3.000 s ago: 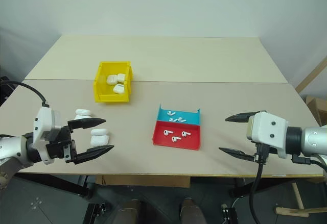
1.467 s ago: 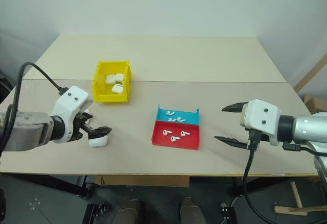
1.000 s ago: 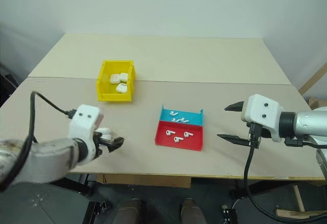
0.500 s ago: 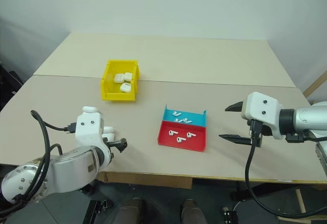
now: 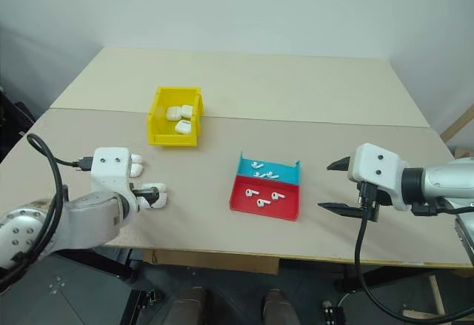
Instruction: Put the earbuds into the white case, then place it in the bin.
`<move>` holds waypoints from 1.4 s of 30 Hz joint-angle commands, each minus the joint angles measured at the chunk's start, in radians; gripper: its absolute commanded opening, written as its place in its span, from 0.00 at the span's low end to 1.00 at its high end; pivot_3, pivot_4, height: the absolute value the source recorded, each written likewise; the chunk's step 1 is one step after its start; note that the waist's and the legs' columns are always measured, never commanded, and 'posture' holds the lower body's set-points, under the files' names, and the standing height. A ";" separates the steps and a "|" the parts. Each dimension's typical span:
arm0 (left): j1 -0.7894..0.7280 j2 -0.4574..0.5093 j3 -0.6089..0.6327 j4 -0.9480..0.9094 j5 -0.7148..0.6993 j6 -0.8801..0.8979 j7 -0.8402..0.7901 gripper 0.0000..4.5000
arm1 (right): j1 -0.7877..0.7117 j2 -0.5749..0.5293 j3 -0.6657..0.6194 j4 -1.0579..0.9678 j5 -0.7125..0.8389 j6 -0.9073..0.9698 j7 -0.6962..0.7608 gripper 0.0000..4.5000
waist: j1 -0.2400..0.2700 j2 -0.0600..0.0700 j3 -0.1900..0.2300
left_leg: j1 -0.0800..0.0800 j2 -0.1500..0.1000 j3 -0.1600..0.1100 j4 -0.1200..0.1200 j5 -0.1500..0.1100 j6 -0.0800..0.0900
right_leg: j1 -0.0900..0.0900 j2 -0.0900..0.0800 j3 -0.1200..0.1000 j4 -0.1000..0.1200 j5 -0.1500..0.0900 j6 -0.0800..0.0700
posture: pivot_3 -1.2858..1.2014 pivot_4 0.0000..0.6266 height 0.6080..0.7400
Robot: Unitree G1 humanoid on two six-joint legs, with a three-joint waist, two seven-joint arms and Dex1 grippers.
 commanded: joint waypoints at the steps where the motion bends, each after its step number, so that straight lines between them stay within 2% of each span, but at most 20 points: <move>1: -0.002 -0.021 0.054 0.021 -0.003 0.064 -0.027 1.00 | 0.001 -0.012 -0.048 -0.035 0.004 0.017 -0.012 0.99 | 0.000 0.000 0.000 | 0.000 0.000 0.000 0.000 0.000 0.000 | 0.000 0.000 0.000 0.000 0.000 0.000 | 0.52 0.24 1.00; 8: -0.013 -0.120 0.074 0.069 -0.003 0.133 -0.018 1.00 | 0.016 -0.011 -0.055 -0.052 0.000 0.025 -0.022 0.99 | 0.000 0.000 0.000 | -0.001 0.000 -0.001 0.000 0.000 0.000 | 0.000 0.000 -0.001 -0.002 0.001 0.000 | 0.52 0.24 1.00; 42: -0.071 -0.247 0.102 0.271 -0.003 0.339 -0.025 1.00 | 0.076 -0.012 -0.085 -0.100 -0.006 0.059 -0.055 0.99 | 0.000 0.000 0.000 | -0.003 0.000 -0.001 0.000 0.000 0.000 | 0.000 0.000 -0.001 -0.004 0.001 0.001 | 0.52 0.24 1.00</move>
